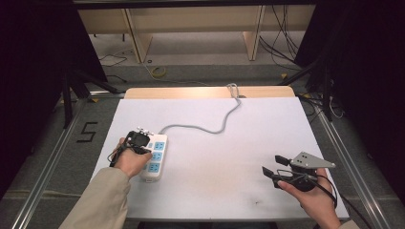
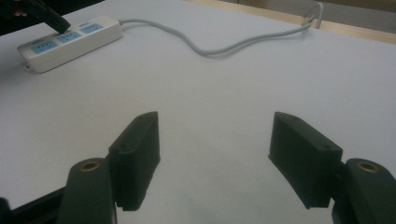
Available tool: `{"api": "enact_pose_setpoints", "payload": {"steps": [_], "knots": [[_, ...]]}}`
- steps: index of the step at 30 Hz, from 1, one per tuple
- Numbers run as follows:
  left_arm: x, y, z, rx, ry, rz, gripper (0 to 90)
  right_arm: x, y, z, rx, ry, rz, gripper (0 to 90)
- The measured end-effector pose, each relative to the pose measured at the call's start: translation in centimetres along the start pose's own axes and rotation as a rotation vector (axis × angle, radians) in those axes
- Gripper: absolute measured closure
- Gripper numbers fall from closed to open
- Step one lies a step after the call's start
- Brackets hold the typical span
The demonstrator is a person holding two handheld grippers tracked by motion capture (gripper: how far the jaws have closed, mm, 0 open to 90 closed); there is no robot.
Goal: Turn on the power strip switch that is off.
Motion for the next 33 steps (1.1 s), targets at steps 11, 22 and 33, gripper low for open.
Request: {"api": "enact_pose_setpoints", "payload": {"steps": [11,22,33], "knots": [[0.04,0.09,0.03,-0.006,0.000,-0.004,90.0,-0.02,-0.01,0.01,-0.001,0.001,-0.001,33.7],[0.10,0.05,-0.02,-0.017,-0.004,-0.011,90.0,-0.02,-0.02,0.03,-0.002,0.001,0.000,33.6],[0.36,0.09,-0.03,-0.029,0.026,-0.002,90.0,-0.06,-0.04,0.03,-0.005,0.002,-0.001,33.7]]}}
Point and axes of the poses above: each handheld gripper's, and its own axes: z roughly backward along the jaws, y roughly out of its underside, x roughly to its left, the point moved 6 cm from there along -z, roughly forward along the jaws, and after that the axes turned 11 degrees about x, right-handed, at the moved point
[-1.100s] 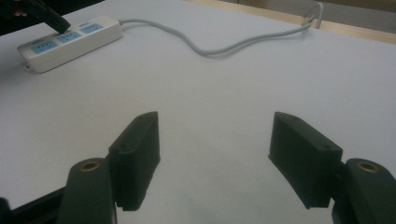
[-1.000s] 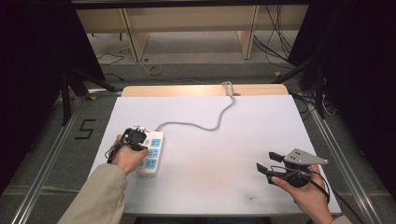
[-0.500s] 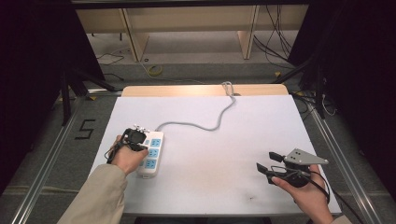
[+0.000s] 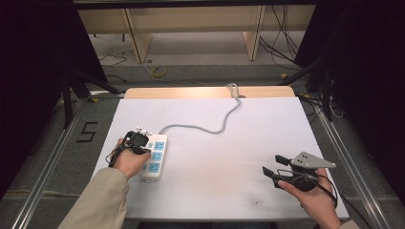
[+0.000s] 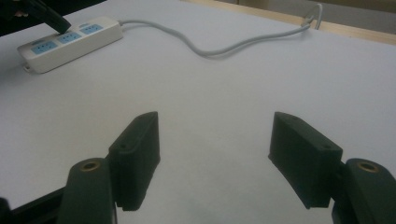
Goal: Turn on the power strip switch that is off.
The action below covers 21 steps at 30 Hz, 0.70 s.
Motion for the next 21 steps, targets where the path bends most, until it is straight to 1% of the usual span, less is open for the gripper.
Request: {"api": "enact_pose_setpoints", "payload": {"steps": [2,5,7,11,21], "knots": [[0.03,0.01,0.00,-0.001,0.006,0.003,90.0,0.00,0.00,0.01,-0.001,0.000,0.000,33.6],[0.06,0.00,-0.02,-0.006,0.003,-0.002,90.0,-0.01,-0.01,0.01,-0.001,0.000,0.000,33.7],[0.18,-0.10,0.02,-0.022,0.002,-0.005,89.9,-0.02,0.00,0.01,-0.001,0.000,0.000,33.7],[0.33,-0.04,0.03,-0.018,0.011,-0.002,89.9,-0.05,0.01,0.03,0.000,0.000,-0.003,33.7],[0.38,0.00,0.04,-0.020,0.009,-0.003,89.9,-0.06,0.01,0.06,0.000,0.001,-0.002,33.7]]}}
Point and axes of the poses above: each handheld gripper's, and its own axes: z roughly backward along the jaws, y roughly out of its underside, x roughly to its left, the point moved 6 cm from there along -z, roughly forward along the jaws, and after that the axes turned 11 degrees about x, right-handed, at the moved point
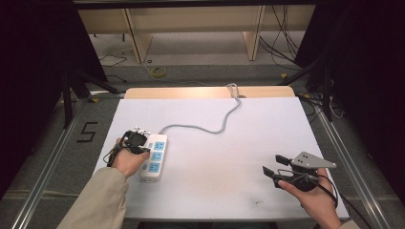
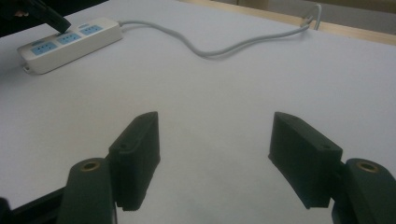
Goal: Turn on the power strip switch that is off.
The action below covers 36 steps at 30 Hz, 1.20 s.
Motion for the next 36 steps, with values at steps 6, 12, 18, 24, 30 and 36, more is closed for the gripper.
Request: {"api": "enact_pose_setpoints", "payload": {"steps": [6,12,18,24,30,36], "knots": [[0.2,0.1,0.0,-0.002,0.003,0.011,89.8,0.0,0.0,0.0,-0.001,-0.001,0.000,33.7],[0.4,0.0,0.2,-0.031,0.009,0.038,82.8,0.0,0.0,0.0,-0.002,0.000,0.001,33.7],[0.6,-0.3,0.7,-0.090,0.006,0.049,78.4,0.0,0.0,0.0,-0.002,0.000,0.002,33.7],[0.6,-0.6,1.2,-0.147,0.016,0.057,70.2,0.0,0.0,0.0,-0.002,0.000,0.001,33.7],[0.2,-1.0,1.6,-0.221,0.022,0.018,58.5,0.0,0.0,0.0,-0.002,-0.001,0.000,33.7],[0.0,-1.3,1.6,-0.278,0.037,-0.021,41.8,0.0,0.0,0.0,-0.003,-0.001,0.000,33.7]]}}
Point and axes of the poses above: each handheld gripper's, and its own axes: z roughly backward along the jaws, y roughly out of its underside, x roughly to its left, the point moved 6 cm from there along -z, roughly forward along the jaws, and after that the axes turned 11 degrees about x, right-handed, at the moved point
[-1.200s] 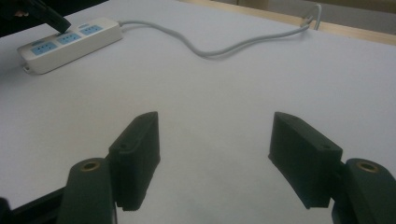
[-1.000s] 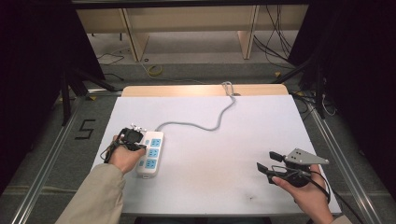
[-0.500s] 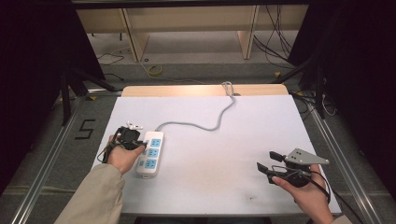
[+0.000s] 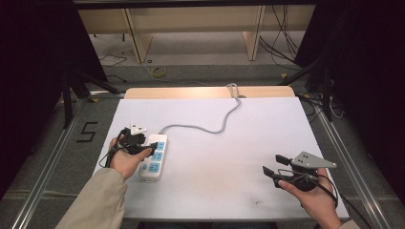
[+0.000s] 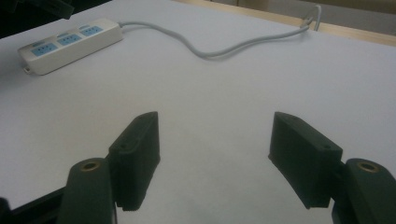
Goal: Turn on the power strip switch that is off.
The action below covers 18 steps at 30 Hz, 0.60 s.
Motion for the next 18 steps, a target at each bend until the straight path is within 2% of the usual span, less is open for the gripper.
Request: {"api": "enact_pose_setpoints", "payload": {"steps": [7,11,18], "knots": [[-1.0,-0.2,0.7,-0.056,0.067,-0.049,30.1,0.0,0.0,0.0,-0.001,0.002,-0.002,33.6],[-1.7,-0.2,1.3,-0.089,0.104,-0.080,27.7,0.0,0.0,0.1,-0.002,0.001,-0.002,33.6],[-2.8,0.0,2.0,-0.118,0.130,-0.125,26.0,0.0,0.0,0.0,-0.002,-0.002,-0.001,33.5]]}}
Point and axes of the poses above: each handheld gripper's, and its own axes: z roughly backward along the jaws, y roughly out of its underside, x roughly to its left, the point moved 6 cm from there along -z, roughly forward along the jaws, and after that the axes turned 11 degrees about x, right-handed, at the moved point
